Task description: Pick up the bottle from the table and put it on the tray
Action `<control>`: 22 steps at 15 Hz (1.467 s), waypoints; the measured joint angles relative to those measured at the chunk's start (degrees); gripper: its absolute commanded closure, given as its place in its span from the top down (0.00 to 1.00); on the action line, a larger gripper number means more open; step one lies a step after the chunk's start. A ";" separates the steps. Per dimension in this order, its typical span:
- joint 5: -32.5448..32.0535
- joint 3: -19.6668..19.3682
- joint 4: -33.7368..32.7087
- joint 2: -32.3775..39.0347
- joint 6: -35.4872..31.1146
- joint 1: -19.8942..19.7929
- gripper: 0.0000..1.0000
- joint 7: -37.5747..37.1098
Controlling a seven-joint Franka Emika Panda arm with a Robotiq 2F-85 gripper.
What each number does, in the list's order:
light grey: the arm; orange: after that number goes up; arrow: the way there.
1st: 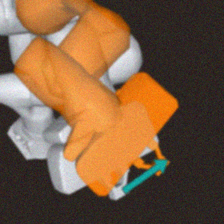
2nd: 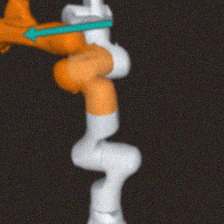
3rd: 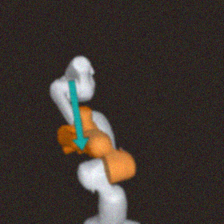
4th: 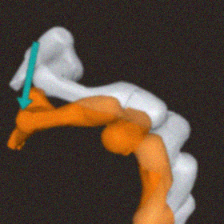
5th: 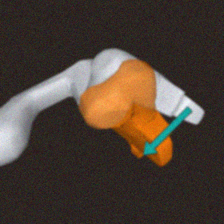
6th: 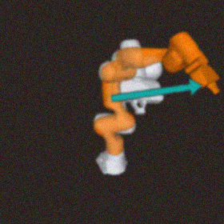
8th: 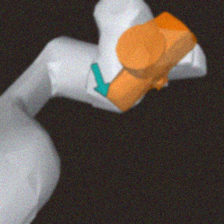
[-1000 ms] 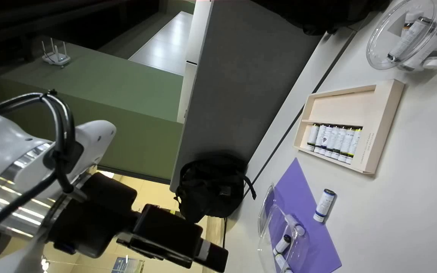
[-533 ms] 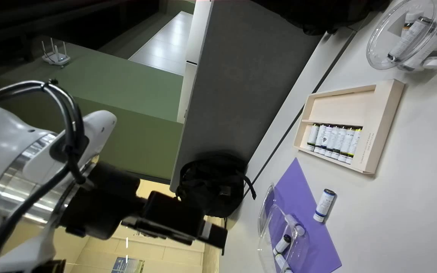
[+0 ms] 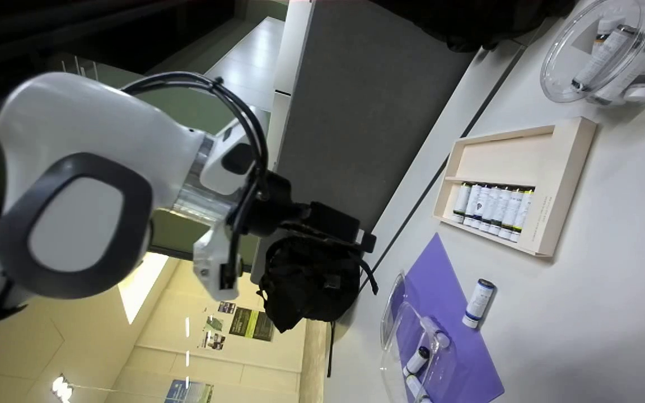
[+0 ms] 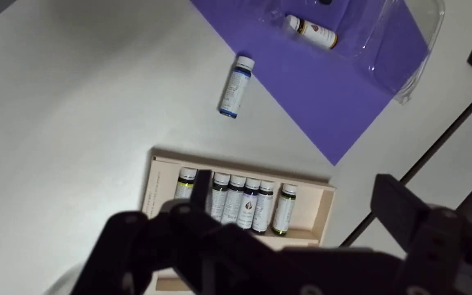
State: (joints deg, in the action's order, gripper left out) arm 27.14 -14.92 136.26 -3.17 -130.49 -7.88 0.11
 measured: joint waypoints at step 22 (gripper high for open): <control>-1.41 7.48 -19.24 31.46 8.69 1.55 1.00 -21.26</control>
State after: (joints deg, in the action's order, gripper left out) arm 25.73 -7.44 117.01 28.29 -121.80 -6.33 -21.15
